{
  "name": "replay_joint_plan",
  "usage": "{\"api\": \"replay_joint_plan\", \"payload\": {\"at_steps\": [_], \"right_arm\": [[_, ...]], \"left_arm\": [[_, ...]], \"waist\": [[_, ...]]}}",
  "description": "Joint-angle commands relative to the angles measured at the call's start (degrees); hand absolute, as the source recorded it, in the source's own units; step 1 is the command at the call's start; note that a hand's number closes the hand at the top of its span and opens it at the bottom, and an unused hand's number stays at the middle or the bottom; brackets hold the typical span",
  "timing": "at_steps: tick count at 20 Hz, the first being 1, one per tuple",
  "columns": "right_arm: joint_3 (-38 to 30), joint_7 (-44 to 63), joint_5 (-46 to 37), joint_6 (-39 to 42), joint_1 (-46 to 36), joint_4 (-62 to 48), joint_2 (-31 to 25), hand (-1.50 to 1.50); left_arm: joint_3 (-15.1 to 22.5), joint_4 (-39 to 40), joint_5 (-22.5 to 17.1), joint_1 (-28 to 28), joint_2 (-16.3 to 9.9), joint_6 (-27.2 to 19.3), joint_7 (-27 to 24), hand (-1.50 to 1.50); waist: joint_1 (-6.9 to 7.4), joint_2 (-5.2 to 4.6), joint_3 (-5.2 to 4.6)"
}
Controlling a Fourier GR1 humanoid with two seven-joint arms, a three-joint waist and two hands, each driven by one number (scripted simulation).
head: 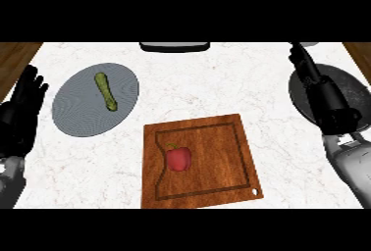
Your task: Pick the bell pepper from the cutting board and place it in the pan
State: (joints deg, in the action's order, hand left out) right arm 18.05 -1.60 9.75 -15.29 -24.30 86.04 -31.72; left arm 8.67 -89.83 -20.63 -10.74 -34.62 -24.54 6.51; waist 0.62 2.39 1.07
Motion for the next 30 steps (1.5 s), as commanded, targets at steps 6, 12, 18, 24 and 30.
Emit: {"api": "replay_joint_plan", "payload": {"at_steps": [6, 12, 18, 24, 30], "right_arm": [[9.23, -10.07, 12.76, 15.47, -6.31, 9.13, 15.9, 1.5], [6.72, -22.28, 5.23, 15.37, 9.77, 3.25, 8.91, -1.5], [7.49, -17.07, -7.54, 12.86, 6.35, 7.29, 5.18, -1.5], [8.38, -2.66, -10.54, 20.21, -4.34, 8.9, 1.95, -1.5], [19.04, 9.3, -21.23, 22.93, -7.42, 9.93, 5.36, -1.5]], "left_arm": [[10.45, -4.86, 0.93, -0.63, 9.55, 5.74, -8.16, 0.0], [14.34, -0.6, 3.49, 5.52, 15.29, 7.61, -15.61, 0.0], [13.78, 2.63, 6.02, 6.28, 18.2, 7.31, -17.88, 0.0], [13.15, 3.98, 6.04, 5.75, 18.66, 9.57, -18.88, 0.0], [12.33, 1.51, 6.04, 5.46, 17.94, 9.7, -15.43, 0.0]], "waist": [[2.29, -3.11, -0.95], [-0.74, -2.5, -1.04], [-0.67, -2.34, -1.1], [-0.18, -2.36, -1.17], [-0.04, -2.21, -1.17]]}}
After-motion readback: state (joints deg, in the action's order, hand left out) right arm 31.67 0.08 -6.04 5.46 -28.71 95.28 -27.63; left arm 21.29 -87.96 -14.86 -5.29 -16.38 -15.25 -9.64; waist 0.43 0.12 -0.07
